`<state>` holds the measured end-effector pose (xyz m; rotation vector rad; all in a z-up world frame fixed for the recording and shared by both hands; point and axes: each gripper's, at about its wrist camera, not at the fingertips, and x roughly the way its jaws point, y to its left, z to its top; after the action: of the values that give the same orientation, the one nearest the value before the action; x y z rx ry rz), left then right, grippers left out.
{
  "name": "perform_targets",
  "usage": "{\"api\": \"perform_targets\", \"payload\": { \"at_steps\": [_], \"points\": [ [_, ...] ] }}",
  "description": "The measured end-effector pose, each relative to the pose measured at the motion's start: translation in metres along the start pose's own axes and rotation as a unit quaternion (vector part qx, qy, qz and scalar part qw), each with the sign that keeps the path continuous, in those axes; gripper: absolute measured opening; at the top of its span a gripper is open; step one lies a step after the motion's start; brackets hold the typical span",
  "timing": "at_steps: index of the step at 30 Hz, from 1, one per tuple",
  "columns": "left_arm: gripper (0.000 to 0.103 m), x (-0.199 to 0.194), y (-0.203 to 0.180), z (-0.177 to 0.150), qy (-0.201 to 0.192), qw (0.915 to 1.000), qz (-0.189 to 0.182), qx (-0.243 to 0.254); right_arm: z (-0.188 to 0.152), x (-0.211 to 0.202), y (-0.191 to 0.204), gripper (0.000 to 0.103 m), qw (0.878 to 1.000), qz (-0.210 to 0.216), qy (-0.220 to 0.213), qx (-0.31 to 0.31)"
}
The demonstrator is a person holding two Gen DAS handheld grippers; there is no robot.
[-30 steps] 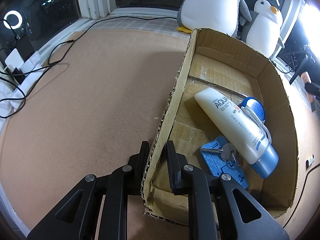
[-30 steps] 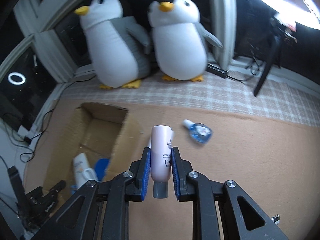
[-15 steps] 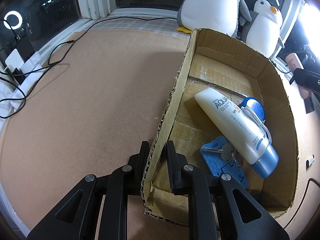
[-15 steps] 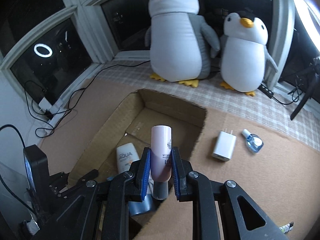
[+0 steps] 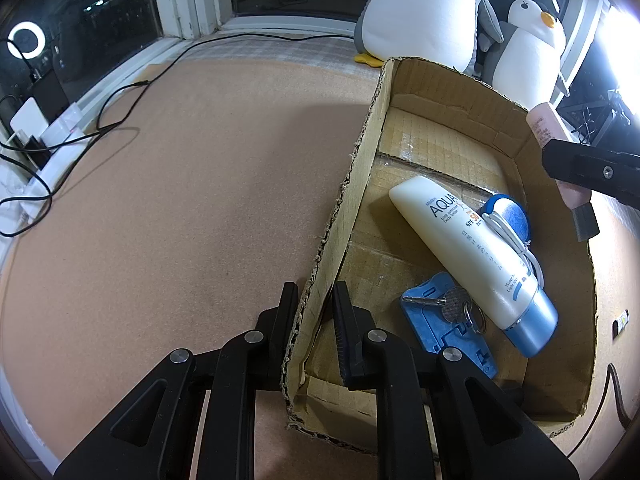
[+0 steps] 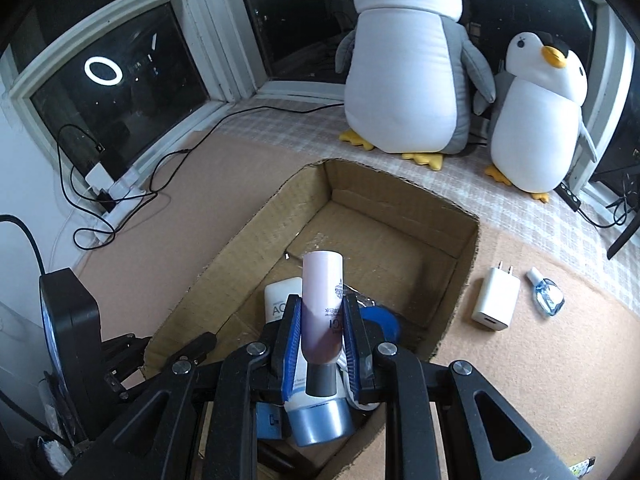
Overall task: Organize rigid objects
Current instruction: 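Carry the pink-white bottle into the box and open the right gripper, then move the right gripper to the white USB charger and grasp it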
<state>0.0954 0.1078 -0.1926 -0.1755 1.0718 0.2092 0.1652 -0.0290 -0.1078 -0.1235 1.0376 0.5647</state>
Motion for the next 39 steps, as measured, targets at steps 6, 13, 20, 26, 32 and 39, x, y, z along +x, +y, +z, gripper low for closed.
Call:
{"api": "perform_targets", "payload": {
  "at_steps": [6,13,20,26,32,39],
  "points": [
    [0.016,-0.001,0.0,0.0,0.0,1.0,0.0,0.0,0.0,0.0,0.003,0.027,1.0,-0.002,-0.003,-0.006],
    [0.016,-0.001,0.0,0.0,0.0,1.0,0.0,0.0,0.002,-0.009,0.002,0.066,0.999,-0.014,-0.028,-0.006],
    [0.016,-0.001,0.0,0.0,0.0,1.0,0.0,0.0,0.002,-0.008,-0.002,0.067,1.0,-0.019,-0.023,-0.006],
    [0.016,-0.001,-0.001,0.0,0.0,1.0,0.0,0.0,0.001,-0.014,-0.009,0.067,0.999,-0.024,-0.025,-0.006],
    [0.016,-0.001,-0.001,0.0,0.0,1.0,0.0,-0.001,-0.006,-0.026,-0.03,0.067,0.999,-0.023,-0.033,0.002],
    [0.016,-0.001,-0.001,0.0,0.0,1.0,0.0,0.0,-0.022,-0.04,-0.077,0.067,0.998,-0.04,-0.033,0.025]
  ]
}}
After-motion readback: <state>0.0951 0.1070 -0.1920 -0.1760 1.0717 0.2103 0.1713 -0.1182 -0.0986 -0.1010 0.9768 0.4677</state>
